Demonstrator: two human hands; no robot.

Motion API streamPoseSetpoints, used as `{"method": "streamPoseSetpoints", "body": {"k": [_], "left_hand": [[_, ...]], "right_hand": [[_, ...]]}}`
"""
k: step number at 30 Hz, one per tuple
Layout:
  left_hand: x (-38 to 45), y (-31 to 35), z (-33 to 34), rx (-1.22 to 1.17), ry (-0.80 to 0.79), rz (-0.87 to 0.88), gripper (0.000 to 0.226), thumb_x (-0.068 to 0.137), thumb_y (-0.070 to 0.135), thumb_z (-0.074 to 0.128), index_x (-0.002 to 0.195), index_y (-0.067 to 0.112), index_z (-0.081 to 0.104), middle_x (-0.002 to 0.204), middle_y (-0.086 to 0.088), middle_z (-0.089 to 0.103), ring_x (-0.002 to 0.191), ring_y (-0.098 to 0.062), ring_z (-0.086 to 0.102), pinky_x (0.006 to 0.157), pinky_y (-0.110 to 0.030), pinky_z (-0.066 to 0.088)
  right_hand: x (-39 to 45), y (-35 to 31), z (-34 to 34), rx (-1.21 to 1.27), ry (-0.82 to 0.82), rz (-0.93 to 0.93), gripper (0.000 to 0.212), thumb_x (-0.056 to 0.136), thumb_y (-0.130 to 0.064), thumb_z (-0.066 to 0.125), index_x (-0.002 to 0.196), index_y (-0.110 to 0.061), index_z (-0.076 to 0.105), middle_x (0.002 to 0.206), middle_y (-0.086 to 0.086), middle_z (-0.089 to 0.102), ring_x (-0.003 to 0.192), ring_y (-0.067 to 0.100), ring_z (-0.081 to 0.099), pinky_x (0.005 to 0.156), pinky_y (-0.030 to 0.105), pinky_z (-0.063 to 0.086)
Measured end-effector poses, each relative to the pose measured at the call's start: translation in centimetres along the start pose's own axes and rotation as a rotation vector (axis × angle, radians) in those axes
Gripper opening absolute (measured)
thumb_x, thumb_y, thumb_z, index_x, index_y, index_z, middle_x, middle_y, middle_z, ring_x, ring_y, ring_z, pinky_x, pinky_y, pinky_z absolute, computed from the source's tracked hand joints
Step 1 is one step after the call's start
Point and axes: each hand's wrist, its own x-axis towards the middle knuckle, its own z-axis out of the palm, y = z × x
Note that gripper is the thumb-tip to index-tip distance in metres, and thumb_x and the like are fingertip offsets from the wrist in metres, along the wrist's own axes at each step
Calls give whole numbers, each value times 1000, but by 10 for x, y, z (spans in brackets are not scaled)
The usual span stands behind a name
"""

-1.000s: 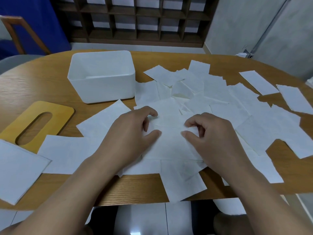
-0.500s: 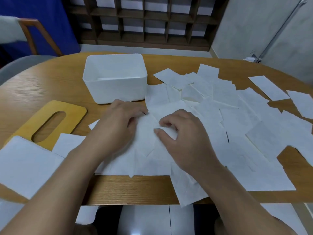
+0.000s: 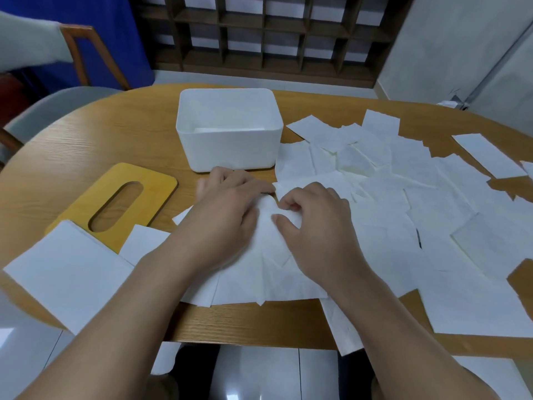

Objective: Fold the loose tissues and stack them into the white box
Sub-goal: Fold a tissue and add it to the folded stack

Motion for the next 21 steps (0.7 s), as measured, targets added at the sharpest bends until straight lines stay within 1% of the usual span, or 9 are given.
{"method": "streamPoseSetpoints", "body": {"k": [2, 4, 8, 10, 12, 14, 16, 18, 21], "left_hand": [[0, 1, 0, 6, 34, 6, 50, 98, 11, 65, 138, 42, 68, 126, 20, 58, 127, -15, 38, 104, -36, 25], [0, 2, 0, 17, 70, 4, 46, 95, 10, 68, 127, 42, 73, 122, 19, 58, 125, -17, 39, 101, -35, 23], [0, 1, -5, -2, 196, -3, 27, 90, 17, 79, 108, 38, 76, 131, 16, 61, 132, -21, 41, 106, -37, 22], [-1, 1, -10, -20, 247, 9, 23, 92, 19, 79, 107, 35, 75, 132, 18, 63, 133, -20, 43, 108, -39, 25], [-1, 2, -14, -36, 286, 23, 21, 94, 19, 78, 107, 34, 75, 126, 20, 65, 129, -19, 45, 107, -40, 29], [-2, 3, -16, -54, 326, 46, 16, 97, 19, 77, 105, 33, 76, 121, 19, 68, 126, -18, 48, 105, -42, 35], [-2, 3, -17, -91, 353, 66, 10, 101, 21, 76, 106, 29, 77, 117, 17, 70, 122, -18, 53, 103, -41, 42], [-2, 6, -19, -138, 378, 69, 9, 105, 22, 74, 110, 26, 79, 112, 15, 73, 116, -15, 59, 99, -33, 47], [-2, 12, -20, -208, 429, 54, 9, 106, 19, 73, 111, 20, 80, 109, 13, 76, 107, -12, 65, 91, -33, 52]], "right_hand": [[0, -2, 1, 70, -16, 24, 11, 102, -37, 76, 111, -32, 73, 110, -14, 66, 104, 9, 58, 94, 31, 37], [0, -5, 0, 132, -27, 36, 9, 101, -31, 78, 106, -32, 70, 108, -15, 66, 104, 9, 58, 96, 32, 38], [-1, -10, -2, 253, 12, 13, 16, 100, -28, 79, 97, -35, 65, 100, -18, 67, 98, 5, 56, 98, 35, 41], [-1, -11, -3, 321, 60, 1, 17, 100, -25, 78, 94, -33, 65, 94, -18, 66, 97, 5, 56, 96, 37, 44], [0, -12, -5, 371, 111, -13, 16, 99, -20, 78, 94, -30, 66, 91, -17, 66, 98, 7, 55, 95, 39, 44], [0, -13, -8, 401, 160, -33, 16, 99, -18, 78, 94, -29, 68, 92, -17, 66, 99, 9, 55, 97, 36, 42], [0, -14, -11, 415, 215, -52, 13, 100, -20, 78, 97, -30, 69, 95, -18, 67, 100, 10, 56, 97, 32, 40], [0, -12, -15, 420, 264, -64, 10, 100, -23, 77, 102, -30, 71, 98, -21, 68, 103, 8, 58, 98, 31, 41], [-1, -6, -22, 427, 293, -57, 6, 103, -30, 75, 107, -33, 74, 98, -33, 66, 107, -1, 57, 98, 39, 48]]}}
